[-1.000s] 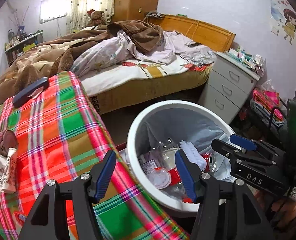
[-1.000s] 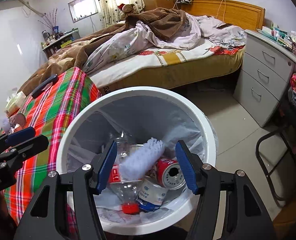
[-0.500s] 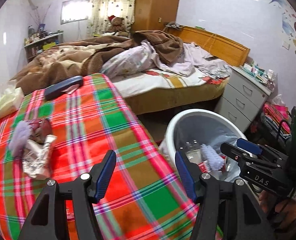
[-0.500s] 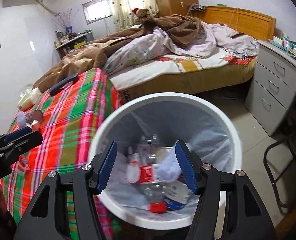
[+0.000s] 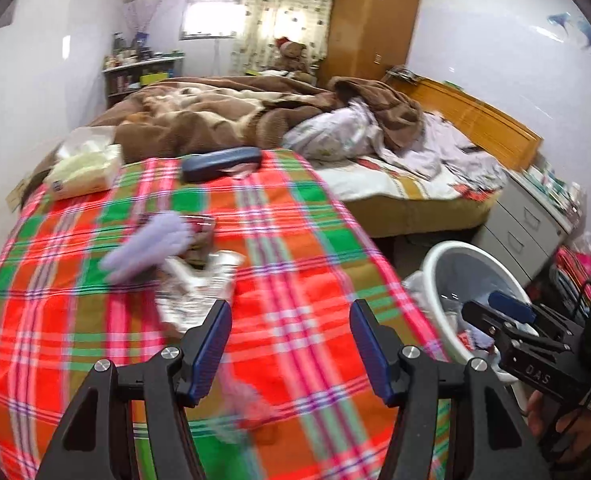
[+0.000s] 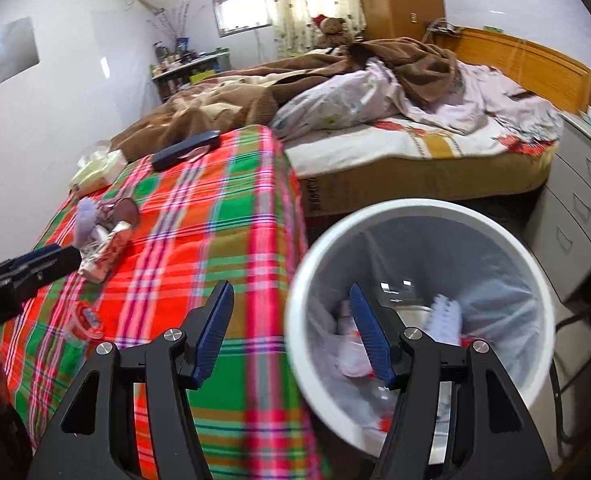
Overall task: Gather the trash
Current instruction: 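Move both tools back over the bed toward the remaining trash, then grasp the second white foam sleeve with the left tool while the right tool grasps the patterned paper cup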
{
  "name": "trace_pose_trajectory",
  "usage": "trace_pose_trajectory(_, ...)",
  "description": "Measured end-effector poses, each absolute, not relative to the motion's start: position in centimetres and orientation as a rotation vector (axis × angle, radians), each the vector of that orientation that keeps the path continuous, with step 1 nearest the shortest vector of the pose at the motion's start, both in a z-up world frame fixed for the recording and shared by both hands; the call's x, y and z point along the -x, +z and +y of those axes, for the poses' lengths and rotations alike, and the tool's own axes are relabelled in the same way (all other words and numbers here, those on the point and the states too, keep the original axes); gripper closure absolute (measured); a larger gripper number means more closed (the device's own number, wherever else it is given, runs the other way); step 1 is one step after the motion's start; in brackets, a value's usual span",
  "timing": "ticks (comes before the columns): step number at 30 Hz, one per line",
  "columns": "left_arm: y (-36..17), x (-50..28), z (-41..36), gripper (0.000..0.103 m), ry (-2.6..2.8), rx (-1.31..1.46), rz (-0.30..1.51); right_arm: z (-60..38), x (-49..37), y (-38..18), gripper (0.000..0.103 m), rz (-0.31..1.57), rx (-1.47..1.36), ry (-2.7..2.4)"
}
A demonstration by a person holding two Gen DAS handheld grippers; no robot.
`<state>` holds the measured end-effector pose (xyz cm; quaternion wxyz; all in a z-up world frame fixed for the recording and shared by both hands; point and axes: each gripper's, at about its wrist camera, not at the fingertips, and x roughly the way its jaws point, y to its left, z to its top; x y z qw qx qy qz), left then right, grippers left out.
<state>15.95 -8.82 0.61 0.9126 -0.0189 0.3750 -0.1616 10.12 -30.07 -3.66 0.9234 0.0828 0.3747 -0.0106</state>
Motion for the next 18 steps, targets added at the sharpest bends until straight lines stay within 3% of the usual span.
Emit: trace_pose_trajectory(18, -0.9, -20.3, 1.7, 0.042, -0.19, 0.098, 0.806, -21.4, -14.7, -3.8, 0.041, 0.821, -0.127, 0.175)
